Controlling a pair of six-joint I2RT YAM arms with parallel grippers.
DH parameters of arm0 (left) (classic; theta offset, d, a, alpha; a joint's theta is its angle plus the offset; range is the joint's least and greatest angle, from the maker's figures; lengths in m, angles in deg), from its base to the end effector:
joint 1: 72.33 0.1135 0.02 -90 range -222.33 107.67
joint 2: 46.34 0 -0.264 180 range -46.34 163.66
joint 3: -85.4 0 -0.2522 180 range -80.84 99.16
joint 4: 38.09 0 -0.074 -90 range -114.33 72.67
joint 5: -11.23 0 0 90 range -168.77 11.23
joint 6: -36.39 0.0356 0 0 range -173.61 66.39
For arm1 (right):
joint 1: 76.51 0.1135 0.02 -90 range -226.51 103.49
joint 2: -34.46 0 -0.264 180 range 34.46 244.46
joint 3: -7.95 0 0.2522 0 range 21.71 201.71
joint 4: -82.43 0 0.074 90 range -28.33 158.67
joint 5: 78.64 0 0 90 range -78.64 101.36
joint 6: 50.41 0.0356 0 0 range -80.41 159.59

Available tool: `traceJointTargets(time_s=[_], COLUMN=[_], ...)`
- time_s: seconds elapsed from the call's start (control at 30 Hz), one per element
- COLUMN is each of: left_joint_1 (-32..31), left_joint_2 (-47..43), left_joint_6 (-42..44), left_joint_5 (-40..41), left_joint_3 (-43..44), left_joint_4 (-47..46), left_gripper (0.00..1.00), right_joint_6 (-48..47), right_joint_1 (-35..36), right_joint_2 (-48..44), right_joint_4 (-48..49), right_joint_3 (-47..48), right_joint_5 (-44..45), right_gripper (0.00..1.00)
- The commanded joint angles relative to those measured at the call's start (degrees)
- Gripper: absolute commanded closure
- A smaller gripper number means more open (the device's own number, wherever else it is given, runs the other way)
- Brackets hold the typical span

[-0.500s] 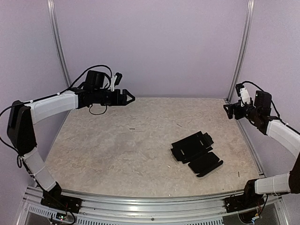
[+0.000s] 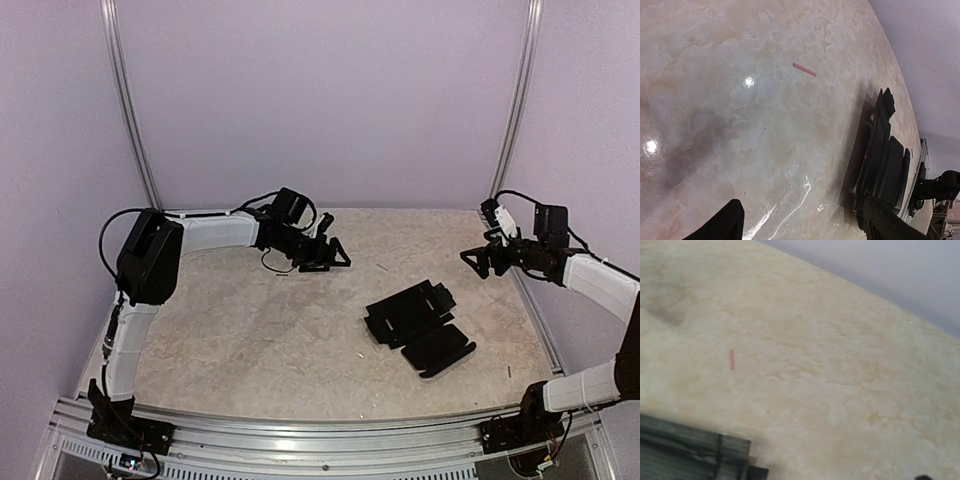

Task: Fold the paper box

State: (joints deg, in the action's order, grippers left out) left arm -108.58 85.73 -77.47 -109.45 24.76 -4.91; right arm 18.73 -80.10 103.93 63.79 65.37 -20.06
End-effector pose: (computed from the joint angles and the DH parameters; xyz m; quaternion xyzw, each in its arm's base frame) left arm 0.4052 -0.3196 0.1789 0.1952 0.8779 -0.3936 0.1906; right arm 0.2645 0.0020 0.2548 -0.2581 0.8070 0.1291 0.5153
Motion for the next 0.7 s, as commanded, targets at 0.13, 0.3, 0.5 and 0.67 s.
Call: traceJointTargets(time_s=[0.13, 0.3, 0.5, 0.67], left_joint_1=[-2.7, -3.3, -3.9, -4.4], left_joint_2=[7.1, 8.4, 9.7, 8.9], left_joint_6=[-2.7, -3.4, -3.9, -6.7], left_joint_5=[-7.6, -7.9, -9.5, -14.2], left_joint_3=[7.0, 7.2, 6.6, 3.0], left_joint_4=[-0.1, -0.3, 0.6, -2.5], left_gripper=[0.20, 0.21, 0.25, 0.29], right_joint_6=[-3.8, -4.0, -4.4, -4.2], right_joint_1=[-0.7, -0.8, -0.8, -0.8], right_joint_2=[2.0, 2.4, 2.7, 3.1], right_joint_4=[-5.2, -5.6, -6.1, -6.2], right_joint_3=[1.8, 2.0, 2.2, 2.2], right_joint_5=[-5.5, -5.4, -5.4, -6.1], right_gripper=[0.02, 0.03, 0.03, 0.03])
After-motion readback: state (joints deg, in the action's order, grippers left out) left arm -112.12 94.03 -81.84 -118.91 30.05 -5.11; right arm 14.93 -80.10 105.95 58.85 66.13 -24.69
